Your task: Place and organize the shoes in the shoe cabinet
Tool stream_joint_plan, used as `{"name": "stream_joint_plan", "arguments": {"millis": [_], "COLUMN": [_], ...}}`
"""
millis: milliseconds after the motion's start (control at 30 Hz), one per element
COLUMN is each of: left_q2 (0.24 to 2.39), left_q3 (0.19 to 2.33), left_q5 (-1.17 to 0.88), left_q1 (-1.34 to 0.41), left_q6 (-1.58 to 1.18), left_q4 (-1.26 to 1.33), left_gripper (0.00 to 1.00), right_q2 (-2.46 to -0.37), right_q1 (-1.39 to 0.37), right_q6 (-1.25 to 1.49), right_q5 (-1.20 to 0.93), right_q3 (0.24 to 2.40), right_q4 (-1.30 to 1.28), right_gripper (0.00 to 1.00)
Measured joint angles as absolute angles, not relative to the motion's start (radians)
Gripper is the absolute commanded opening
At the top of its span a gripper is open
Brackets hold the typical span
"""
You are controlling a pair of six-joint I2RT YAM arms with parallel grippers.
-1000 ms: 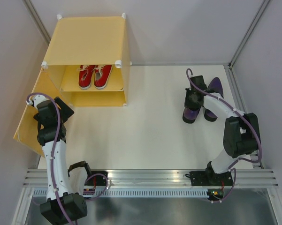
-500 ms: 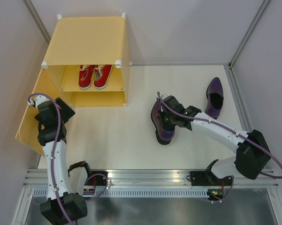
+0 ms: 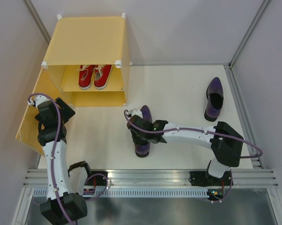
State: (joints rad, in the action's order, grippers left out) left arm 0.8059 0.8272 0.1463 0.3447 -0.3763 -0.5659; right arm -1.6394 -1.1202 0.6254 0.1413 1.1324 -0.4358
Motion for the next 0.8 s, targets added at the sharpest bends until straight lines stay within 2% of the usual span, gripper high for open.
{"name": "stream_joint_plan", "arguments": {"millis": [167, 200, 233, 267, 333, 367, 467, 633, 800], "left_q2": [0.805, 0.805, 0.806, 0.806, 0.810, 0.814, 0.834, 0.878, 0.904], "left_q3": [0.827, 0.827, 0.827, 0.827, 0.827, 0.827, 0.833, 0.904, 0.997], "left_q5": [0.147, 0.148, 0.152, 0.155, 0.159, 0.160, 0.163, 0.149, 0.128], "left_q1": [0.345, 0.345, 0.345, 0.345, 0.345, 0.345, 0.348, 0.368, 0.434], "left_q6": [-0.376, -0.377, -0.377, -0.377, -0.377, -0.377, -0.377, -0.392, -0.407], "left_q4": [-0.566, -0.566, -0.566, -0.566, -0.566, -0.566, -0.575, -0.613, -0.642], "left_gripper": [0.90, 0.90, 0.90, 0.90, 0.90, 0.90, 0.90, 0.92, 0.92], "right_q2": [-1.754, -1.773, -1.786, -1.802, -1.826, -1.831, -1.832, -1.805, -1.676], "right_q1": [-1.149, -1.151, -1.153, -1.154, -1.155, -1.156, -1.158, -1.167, -1.170], "right_q6": [0.664, 0.669, 0.672, 0.677, 0.682, 0.682, 0.669, 0.630, 0.591], "right_q5": [0.204, 0.213, 0.218, 0.224, 0.229, 0.232, 0.234, 0.234, 0.245], "right_q3": [1.246, 1.266, 1.281, 1.299, 1.322, 1.332, 1.358, 1.382, 1.340], "right_q4": [-0.389, -0.381, -0.376, -0.369, -0.352, -0.347, -0.330, -0.326, -0.328], "right_gripper": [0.01, 0.03, 0.07, 0.15, 0.26, 0.36, 0.51, 0.70, 0.79]}}
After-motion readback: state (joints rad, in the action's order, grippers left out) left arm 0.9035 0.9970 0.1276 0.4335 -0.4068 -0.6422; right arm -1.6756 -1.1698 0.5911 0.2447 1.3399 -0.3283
